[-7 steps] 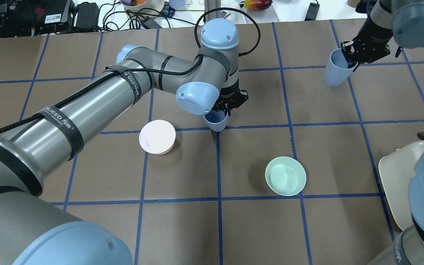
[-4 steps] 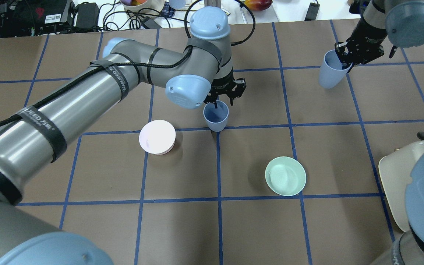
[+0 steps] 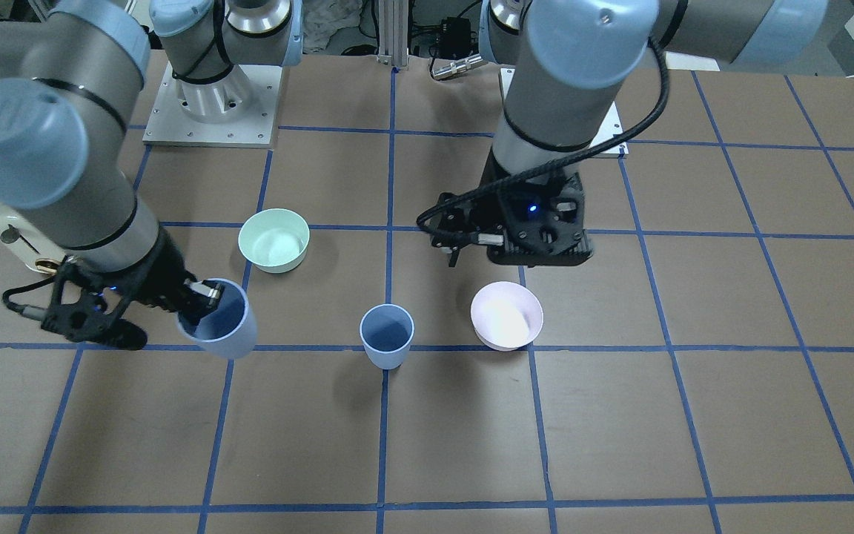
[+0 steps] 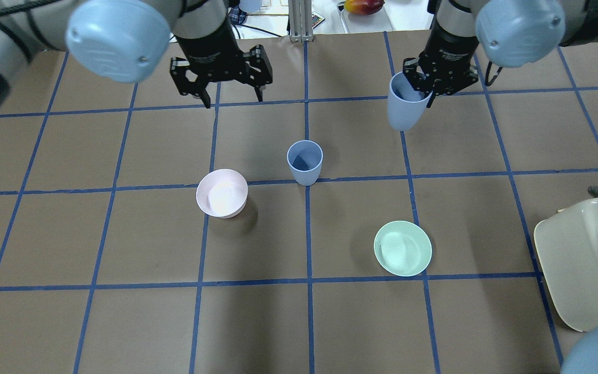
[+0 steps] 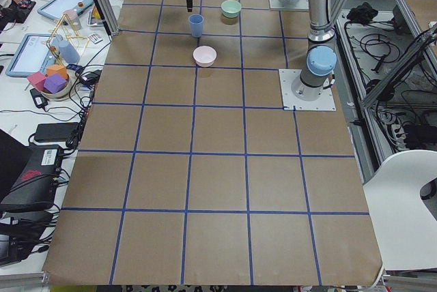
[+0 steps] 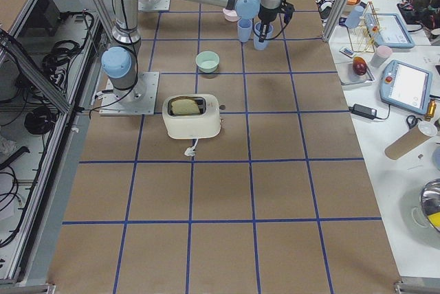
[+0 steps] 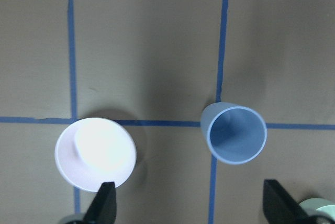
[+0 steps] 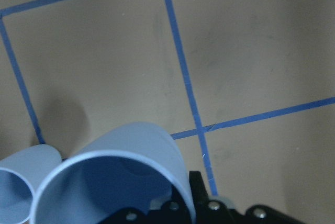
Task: Stack blue cups with both arms
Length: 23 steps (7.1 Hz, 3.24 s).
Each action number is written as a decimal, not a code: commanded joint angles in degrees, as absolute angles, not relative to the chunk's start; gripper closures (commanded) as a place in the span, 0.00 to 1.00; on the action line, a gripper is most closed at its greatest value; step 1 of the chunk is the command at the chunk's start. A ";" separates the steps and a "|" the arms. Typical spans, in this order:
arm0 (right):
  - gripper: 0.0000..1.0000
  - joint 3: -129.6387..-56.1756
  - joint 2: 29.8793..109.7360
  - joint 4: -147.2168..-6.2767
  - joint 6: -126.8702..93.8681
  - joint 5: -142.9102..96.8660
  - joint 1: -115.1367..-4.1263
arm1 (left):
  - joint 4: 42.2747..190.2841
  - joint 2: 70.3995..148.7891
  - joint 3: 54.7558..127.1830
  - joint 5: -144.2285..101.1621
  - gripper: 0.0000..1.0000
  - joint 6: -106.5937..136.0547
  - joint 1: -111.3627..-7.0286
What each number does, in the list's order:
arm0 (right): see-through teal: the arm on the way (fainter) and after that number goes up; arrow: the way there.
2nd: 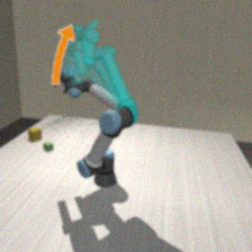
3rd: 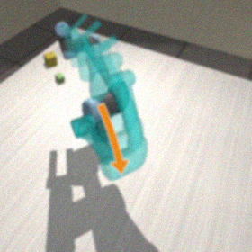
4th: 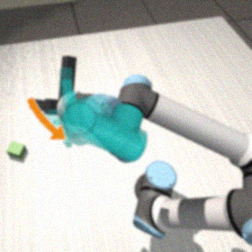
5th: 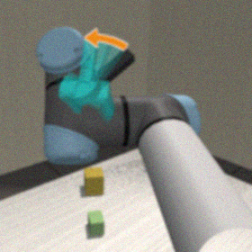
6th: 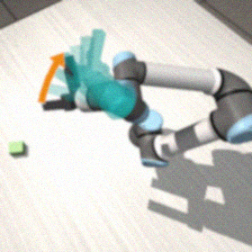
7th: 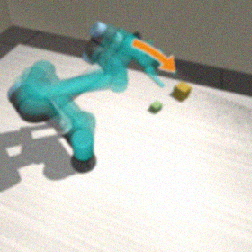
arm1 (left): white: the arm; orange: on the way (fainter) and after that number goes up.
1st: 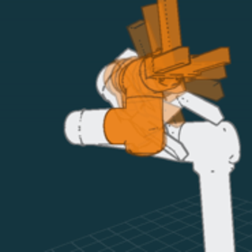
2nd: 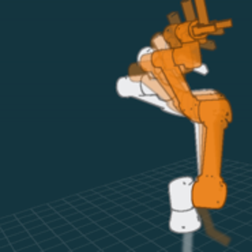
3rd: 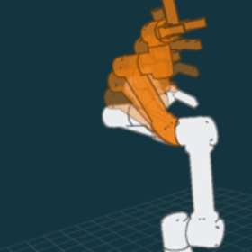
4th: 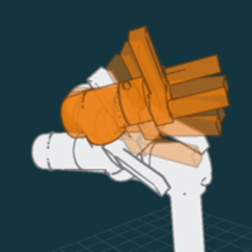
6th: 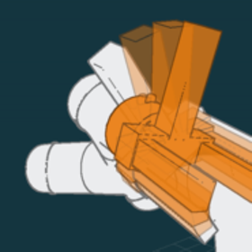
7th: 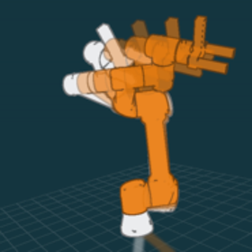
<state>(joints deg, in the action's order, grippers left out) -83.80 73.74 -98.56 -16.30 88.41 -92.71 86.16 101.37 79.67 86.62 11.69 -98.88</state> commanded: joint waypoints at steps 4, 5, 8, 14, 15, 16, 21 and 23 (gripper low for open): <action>1.00 -84.20 72.78 -100.46 -32.50 87.80 -107.31 | 81.93 87.02 92.64 89.80 0.00 2.38 -88.26; 1.00 -84.20 70.77 -104.64 -34.61 87.98 -109.05 | 81.65 87.01 92.81 90.78 0.00 2.20 -87.72; 1.00 -85.33 68.82 -106.08 -35.42 87.98 -109.95 | 81.56 87.10 92.81 90.62 0.00 2.20 -87.45; 0.14 -86.05 68.73 -107.66 -34.28 88.33 -109.34 | 81.56 87.19 92.46 90.70 0.00 2.20 -87.54; 0.07 -85.70 68.73 -108.01 -34.28 88.07 -109.16 | 81.56 87.19 92.37 90.70 0.00 2.20 -87.45; 0.00 -85.17 69.34 -108.63 -33.58 88.59 -107.59 | 81.56 87.19 92.37 90.70 0.00 2.20 -87.36; 0.00 -81.83 78.99 -95.68 -9.55 88.24 -93.19 | 82.17 87.36 92.11 90.44 0.00 2.20 -87.54; 0.00 -82.18 82.25 -89.86 -2.12 88.42 -88.60 | 82.44 88.59 91.85 90.70 0.00 2.11 -88.15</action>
